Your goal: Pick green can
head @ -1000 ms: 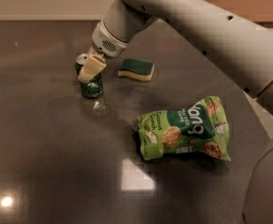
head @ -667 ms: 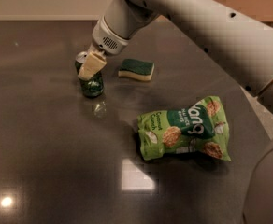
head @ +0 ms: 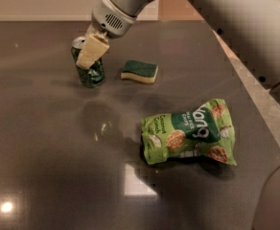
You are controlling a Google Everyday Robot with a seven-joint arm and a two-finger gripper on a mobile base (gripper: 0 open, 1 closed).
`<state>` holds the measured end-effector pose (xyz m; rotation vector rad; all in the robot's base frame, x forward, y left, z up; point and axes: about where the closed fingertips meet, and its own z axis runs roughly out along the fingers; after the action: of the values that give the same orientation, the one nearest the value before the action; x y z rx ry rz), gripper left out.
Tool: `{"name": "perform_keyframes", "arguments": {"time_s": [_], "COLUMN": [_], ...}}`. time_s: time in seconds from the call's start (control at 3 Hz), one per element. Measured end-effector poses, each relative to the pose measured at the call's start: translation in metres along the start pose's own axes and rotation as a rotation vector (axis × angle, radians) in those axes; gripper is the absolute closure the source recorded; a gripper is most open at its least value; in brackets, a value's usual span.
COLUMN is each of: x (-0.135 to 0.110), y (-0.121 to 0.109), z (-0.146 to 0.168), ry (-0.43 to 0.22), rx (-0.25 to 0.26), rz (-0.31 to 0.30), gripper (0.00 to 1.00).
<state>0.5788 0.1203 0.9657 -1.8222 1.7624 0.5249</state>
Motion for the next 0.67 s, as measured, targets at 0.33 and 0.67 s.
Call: {"name": "perform_keyframes", "arguments": {"time_s": [0.33, 0.67], "x": [-0.018, -0.032], "y": [0.010, 0.016], "z": [-0.023, -0.041], "ry": [-0.004, -0.018], "rx": [-0.018, -0.034], "rz": [-0.052, -0.091], "gripper": [1.00, 1.00]}}
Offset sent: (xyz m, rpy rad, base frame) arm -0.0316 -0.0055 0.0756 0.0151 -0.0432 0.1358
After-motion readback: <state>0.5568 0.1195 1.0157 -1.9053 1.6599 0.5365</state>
